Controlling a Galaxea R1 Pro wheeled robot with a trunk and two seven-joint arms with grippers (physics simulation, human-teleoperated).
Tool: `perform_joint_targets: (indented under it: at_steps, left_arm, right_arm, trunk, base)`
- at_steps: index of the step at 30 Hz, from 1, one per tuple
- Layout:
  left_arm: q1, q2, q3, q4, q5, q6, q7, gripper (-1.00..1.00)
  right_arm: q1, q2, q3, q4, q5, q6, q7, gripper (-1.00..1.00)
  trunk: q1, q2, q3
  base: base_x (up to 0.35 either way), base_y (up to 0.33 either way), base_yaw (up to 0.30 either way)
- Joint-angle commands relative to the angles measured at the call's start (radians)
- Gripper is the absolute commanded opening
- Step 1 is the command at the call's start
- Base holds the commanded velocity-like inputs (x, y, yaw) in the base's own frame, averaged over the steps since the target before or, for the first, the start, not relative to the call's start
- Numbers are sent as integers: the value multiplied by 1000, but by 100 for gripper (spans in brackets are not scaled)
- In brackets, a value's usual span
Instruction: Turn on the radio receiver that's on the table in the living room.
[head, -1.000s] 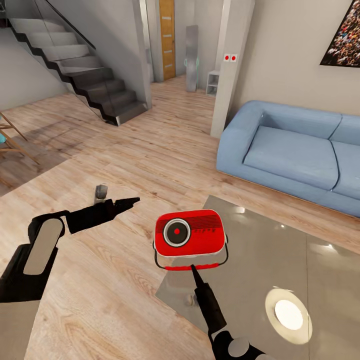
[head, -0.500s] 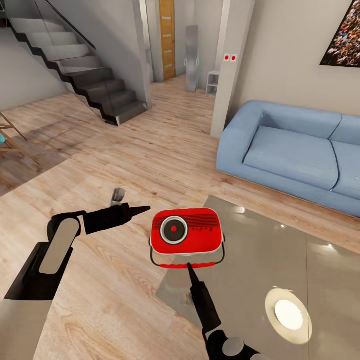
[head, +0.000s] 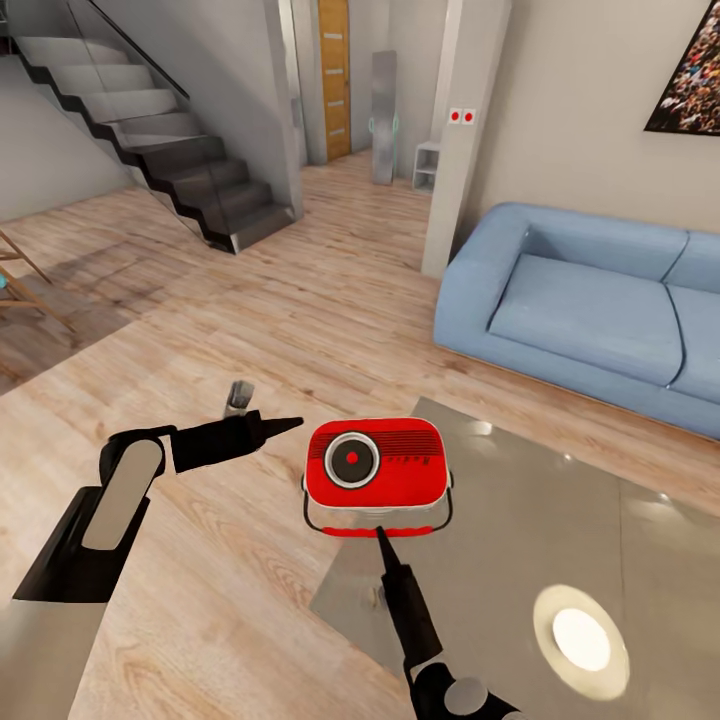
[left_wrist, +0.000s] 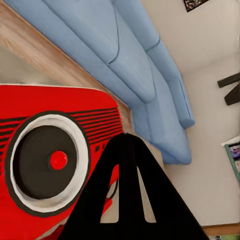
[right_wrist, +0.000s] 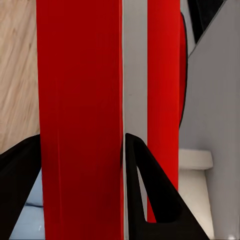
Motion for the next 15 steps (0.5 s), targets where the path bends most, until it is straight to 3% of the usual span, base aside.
perform_joint_targets:
  at_steps: [1,7,15]
  left_arm:
    - [0,0,0,-2,0,0,0,-100]
    - [7,4,-31,25,6,0,-2,-100]
    - [8,-1,-76,35,9,-1,-4,-100]
  right_arm:
    - [0,0,2,-1,2,2,-1,-100]
    - [32,-18,-3,4,-45,8,-11,-100]
    - [81,-23,-2,5,-67,8,-17,-100]
  trunk:
    - [0,0,0]
    - [0,0,0]
    - [0,0,0]
  base:
    - [319,0,0]
    - [292,0,0]
    - [50,0,0]
